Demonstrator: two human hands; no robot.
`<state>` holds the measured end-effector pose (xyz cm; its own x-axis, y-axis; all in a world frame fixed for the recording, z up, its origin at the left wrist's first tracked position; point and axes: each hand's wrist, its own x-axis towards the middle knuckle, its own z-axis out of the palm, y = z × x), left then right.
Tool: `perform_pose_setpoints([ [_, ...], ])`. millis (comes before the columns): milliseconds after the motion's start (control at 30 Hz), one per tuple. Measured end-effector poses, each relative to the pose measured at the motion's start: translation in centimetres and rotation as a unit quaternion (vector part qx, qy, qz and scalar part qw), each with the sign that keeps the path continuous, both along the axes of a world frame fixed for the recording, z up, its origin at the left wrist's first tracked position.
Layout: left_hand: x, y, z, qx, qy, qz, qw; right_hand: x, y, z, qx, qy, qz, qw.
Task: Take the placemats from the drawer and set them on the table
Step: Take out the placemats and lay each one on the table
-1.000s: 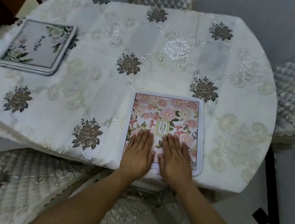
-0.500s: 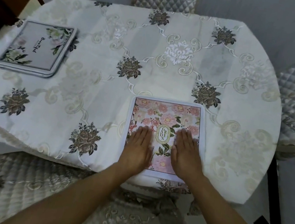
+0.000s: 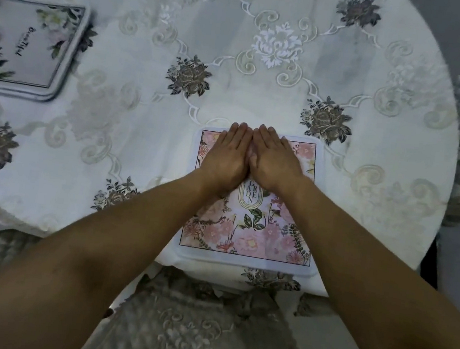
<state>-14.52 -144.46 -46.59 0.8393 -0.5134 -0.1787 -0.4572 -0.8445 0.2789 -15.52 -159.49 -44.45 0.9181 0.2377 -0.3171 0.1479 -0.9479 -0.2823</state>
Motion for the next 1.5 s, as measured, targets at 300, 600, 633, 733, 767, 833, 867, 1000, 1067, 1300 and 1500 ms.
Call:
perform_pose_setpoints([
  [300,-1.4,6.0,0.4,0.017,-0.028,0.056,0.998,-2.6,-7.5,-0.2,-0.013,-0.012,-0.047,0.999],
  [600,-13.3,9.0,0.5,0.021,-0.006,0.088,0.996,-15.7,-4.7,0.7,0.000,0.032,-0.101,0.994],
  [633,-14.6,9.3,0.5,0.026,0.005,0.084,0.996,-17.6,-4.3,1.1,-0.001,0.045,-0.106,0.993],
  [733,-17.0,9.9,2.0,0.054,0.056,0.068,0.995,-20.9,-3.1,2.8,-0.015,0.090,-0.120,0.989],
  [767,-17.0,10.0,2.8,0.067,0.071,0.061,0.993,-21.0,-2.9,3.5,-0.017,0.101,-0.126,0.987],
  [833,-16.4,10.1,4.3,0.094,0.087,0.050,0.991,-20.1,-2.6,5.2,-0.019,0.113,-0.140,0.984],
  [867,-16.1,10.1,5.5,0.099,0.094,0.052,0.989,-19.8,-2.3,6.6,-0.024,0.114,-0.143,0.983],
  [1000,-16.0,11.1,11.6,0.068,0.052,0.043,0.995,-21.2,0.7,12.1,-0.017,0.066,-0.154,0.986],
  [1067,-17.3,12.6,14.5,0.059,0.016,0.045,0.997,-23.2,2.7,14.5,-0.023,0.046,-0.157,0.986],
  [1300,-22.8,20.6,20.1,0.016,-0.050,0.150,0.987,-28.1,8.6,20.8,0.023,-0.036,-0.135,0.990],
  [1500,-28.3,24.3,24.5,0.048,-0.111,0.216,0.969,-28.6,10.4,25.0,0.040,-0.112,-0.050,0.992],
])
